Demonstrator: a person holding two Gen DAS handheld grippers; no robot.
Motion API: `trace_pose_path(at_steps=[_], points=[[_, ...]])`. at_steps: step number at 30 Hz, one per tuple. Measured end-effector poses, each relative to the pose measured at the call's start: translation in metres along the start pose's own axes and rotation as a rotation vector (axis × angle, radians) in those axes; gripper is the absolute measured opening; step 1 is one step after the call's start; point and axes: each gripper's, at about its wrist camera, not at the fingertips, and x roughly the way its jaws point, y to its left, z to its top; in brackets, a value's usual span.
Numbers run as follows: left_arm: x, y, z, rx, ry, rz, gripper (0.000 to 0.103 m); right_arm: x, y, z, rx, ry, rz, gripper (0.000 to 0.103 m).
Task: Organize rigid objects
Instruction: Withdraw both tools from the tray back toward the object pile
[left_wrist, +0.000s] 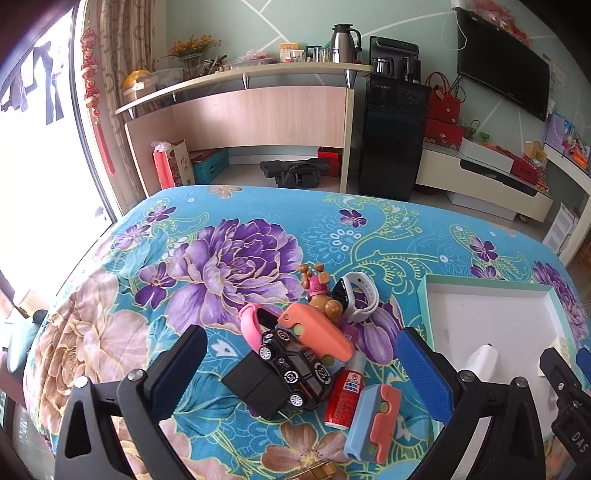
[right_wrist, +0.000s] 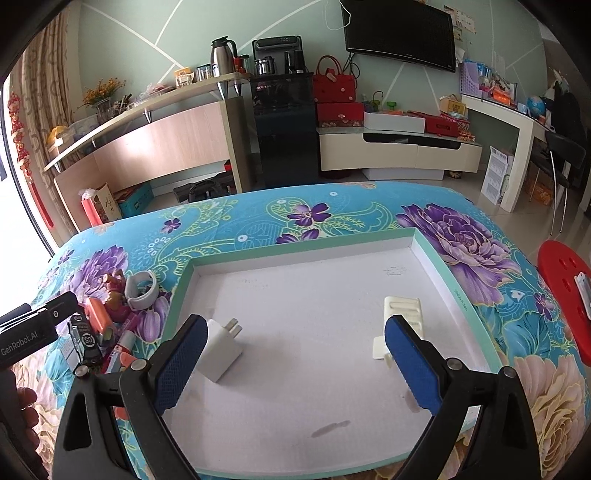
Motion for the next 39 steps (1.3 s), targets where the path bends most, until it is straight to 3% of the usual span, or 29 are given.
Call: trace_pose_path(at_steps=[7,19,29,39], points=[[-0.011,0.034,-0.01,-0.051,-0.007,0.02,0.103,-0.006,0.027,-0.002,-0.034,-0.008,0.099,0.097],[-0.006,0.063,-0.042,-0.06,0.079,0.028,0.103,-0.002,0.063,-0.019,-0.09,0.05,0.196,0.097],[-0.001,0.063,-0.074,-0.041,0.167,0.014,0.103,0.001,0.085,-0.036,-0.141,0.096,0.202,0.097],[0.005,0.051,-0.105,0.079,0.283,-0.03,0.103,0.0,0.082,-0.039,-0.13,0.109,0.206,0.097]])
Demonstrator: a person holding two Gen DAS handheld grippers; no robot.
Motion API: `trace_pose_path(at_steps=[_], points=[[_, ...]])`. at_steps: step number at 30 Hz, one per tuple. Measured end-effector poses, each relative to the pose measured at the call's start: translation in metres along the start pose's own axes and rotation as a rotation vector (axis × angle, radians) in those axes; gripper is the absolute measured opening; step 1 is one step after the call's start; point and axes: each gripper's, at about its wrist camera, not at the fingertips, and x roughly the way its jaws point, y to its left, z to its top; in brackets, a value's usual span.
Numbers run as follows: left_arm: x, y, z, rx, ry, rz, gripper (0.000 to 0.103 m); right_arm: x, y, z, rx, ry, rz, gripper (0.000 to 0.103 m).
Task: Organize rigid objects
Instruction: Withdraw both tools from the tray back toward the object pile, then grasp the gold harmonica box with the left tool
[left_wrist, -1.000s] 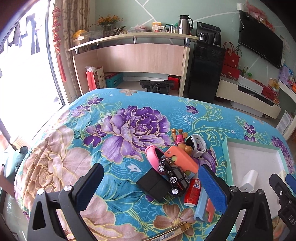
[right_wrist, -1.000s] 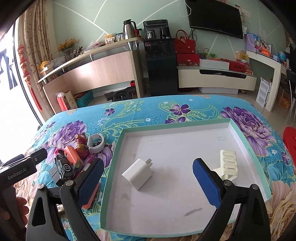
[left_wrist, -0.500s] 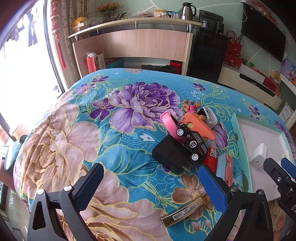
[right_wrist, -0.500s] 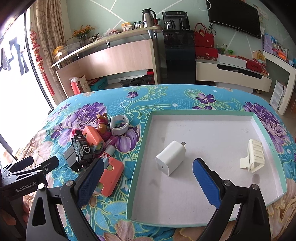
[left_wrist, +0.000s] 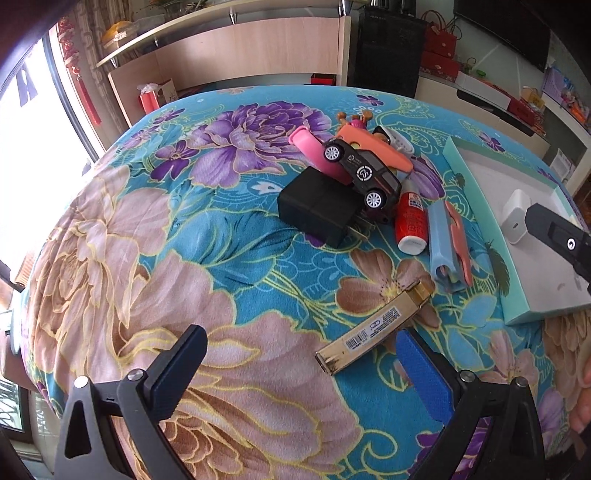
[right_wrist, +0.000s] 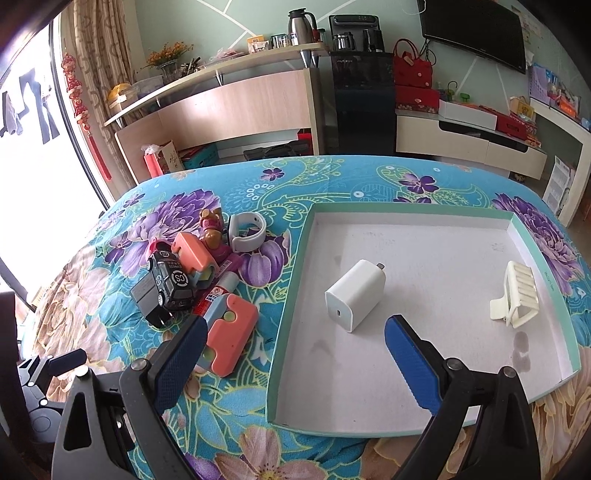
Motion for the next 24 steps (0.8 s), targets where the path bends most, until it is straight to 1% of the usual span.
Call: trace_pose_path(at_steps=[4,6,8,11,20,22,24], points=[[0.006,-0.001,-0.005,0.019,0.039,0.008,0.103,0.0,0.0,0.0,0.002,0.001,0.002,0.097],[0.009,0.001,-0.006,0.014,0.046,0.032,0.103,0.001,0.001,0.0,-0.001,0.004,0.003,0.097],[0.01,0.006,-0.006,0.002,0.041,0.053,0.103,0.002,0.002,-0.001,-0.005,0.007,0.005,0.097],[0.014,0.017,-0.004,-0.041,0.034,0.057,0.103,0.002,0.003,-0.001,-0.008,0.009,0.006,0.097],[0.021,0.031,0.002,-0.117,-0.004,0.089,0.103,0.006,0.002,-0.002,-0.008,0.02,0.008,0.097],[0.021,0.031,0.002,-0.118,-0.006,0.089,0.103,0.006,0.002,-0.003,-0.009,0.021,0.009,0.097],[0.021,0.028,0.003,-0.106,-0.008,0.072,0.103,0.006,0.002,-0.003,-0.008,0.021,0.008,0.097]])
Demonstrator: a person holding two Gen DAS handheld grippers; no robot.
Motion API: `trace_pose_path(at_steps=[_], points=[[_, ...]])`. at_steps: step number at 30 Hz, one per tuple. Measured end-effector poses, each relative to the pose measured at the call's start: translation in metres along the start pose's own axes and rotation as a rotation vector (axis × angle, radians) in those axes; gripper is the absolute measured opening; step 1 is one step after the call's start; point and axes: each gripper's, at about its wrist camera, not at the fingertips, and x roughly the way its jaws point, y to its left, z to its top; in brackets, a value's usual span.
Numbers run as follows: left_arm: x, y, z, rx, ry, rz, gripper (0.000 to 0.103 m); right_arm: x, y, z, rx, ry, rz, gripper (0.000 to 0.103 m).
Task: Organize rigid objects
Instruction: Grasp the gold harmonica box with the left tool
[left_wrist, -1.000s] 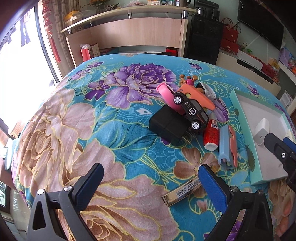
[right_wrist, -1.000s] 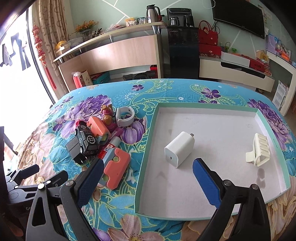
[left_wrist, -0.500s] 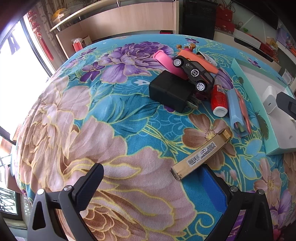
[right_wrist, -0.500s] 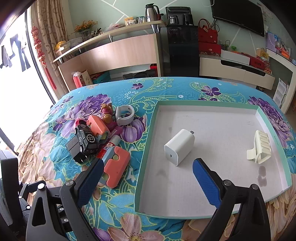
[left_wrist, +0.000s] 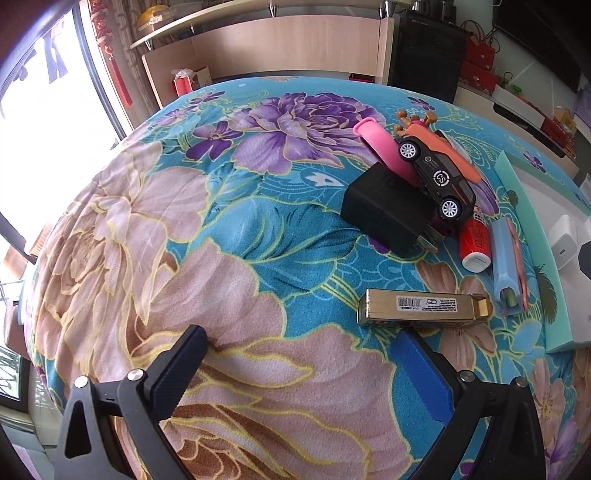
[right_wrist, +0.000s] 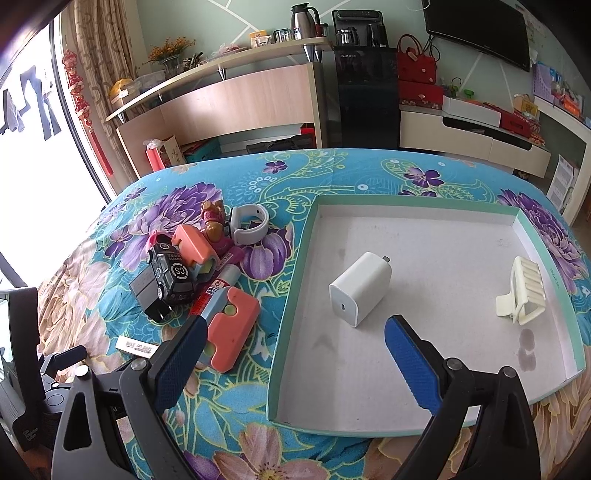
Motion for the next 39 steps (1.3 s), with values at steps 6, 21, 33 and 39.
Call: trace_pose_path(at_steps=[6,21,33,39], points=[[-0.005,-0.02,0.0,0.047,-0.003,-0.088,0.103,0.001,-0.002,-0.001,0.005,0.005,-0.004,0.097],[-0.005,-0.056,0.006,0.104,-0.011,-0.174,0.095,0.003,-0.012,-0.001,0.033,0.012,-0.014,0.097],[-0.007,-0.052,0.008,0.083,-0.027,-0.185,0.085,0.006,-0.009,0.0,0.02,0.019,-0.016,0.097],[-0.01,-0.043,0.01,0.048,-0.049,-0.181,0.084,0.006,-0.004,0.0,0.004,0.012,-0.009,0.097]])
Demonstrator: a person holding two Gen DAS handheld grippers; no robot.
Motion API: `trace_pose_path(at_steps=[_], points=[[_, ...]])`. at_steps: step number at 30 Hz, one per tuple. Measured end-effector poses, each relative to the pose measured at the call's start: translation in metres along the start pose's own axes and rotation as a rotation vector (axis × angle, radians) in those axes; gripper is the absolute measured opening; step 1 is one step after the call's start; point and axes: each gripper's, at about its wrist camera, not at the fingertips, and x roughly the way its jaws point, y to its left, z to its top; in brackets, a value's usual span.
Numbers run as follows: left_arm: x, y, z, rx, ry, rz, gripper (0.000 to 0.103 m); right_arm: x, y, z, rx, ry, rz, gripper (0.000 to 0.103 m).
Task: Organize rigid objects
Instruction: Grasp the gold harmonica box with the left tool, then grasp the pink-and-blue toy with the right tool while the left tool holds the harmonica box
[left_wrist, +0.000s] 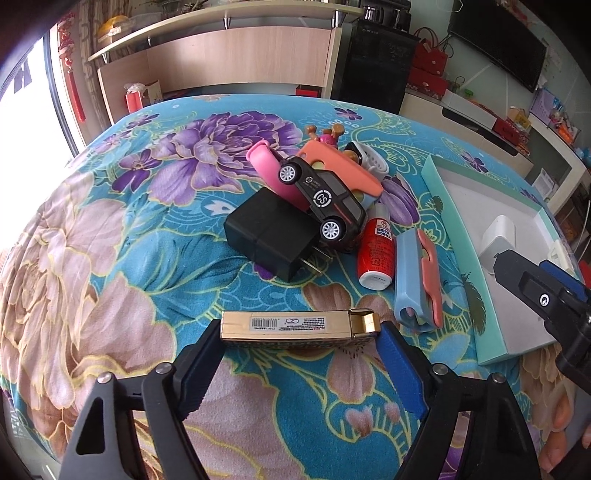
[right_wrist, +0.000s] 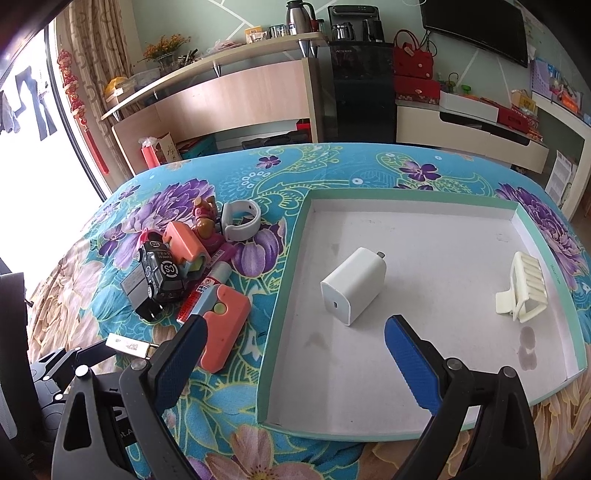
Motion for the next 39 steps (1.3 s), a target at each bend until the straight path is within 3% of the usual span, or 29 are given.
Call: trace_pose_path(at_steps=[8,12,16,25,39], points=[[-0.01,0.022,0.003,-0.067,-0.044,0.036,0.084,0.002,0.021,0.0,-0.051,-0.011,0.042,0.095],[-0.015,0.034,0.004,-0.099,-0.064,0.058,0.084,0.004,0.034,0.001,-0.073,-0.012,0.083,0.087],[-0.017,0.043,0.005,-0.124,-0.076,0.068,0.084,0.012,0.047,-0.001,-0.094,0.014,0.113,0.07],[-0.021,0.057,0.004,-0.159,-0.091,0.077,0.084,0.031,0.059,-0.003,-0.101,0.067,0.127,0.051],[-0.023,0.058,0.005,-0.163,-0.096,0.071,0.084,0.048,0.06,0.002,-0.07,0.111,0.086,0.047]])
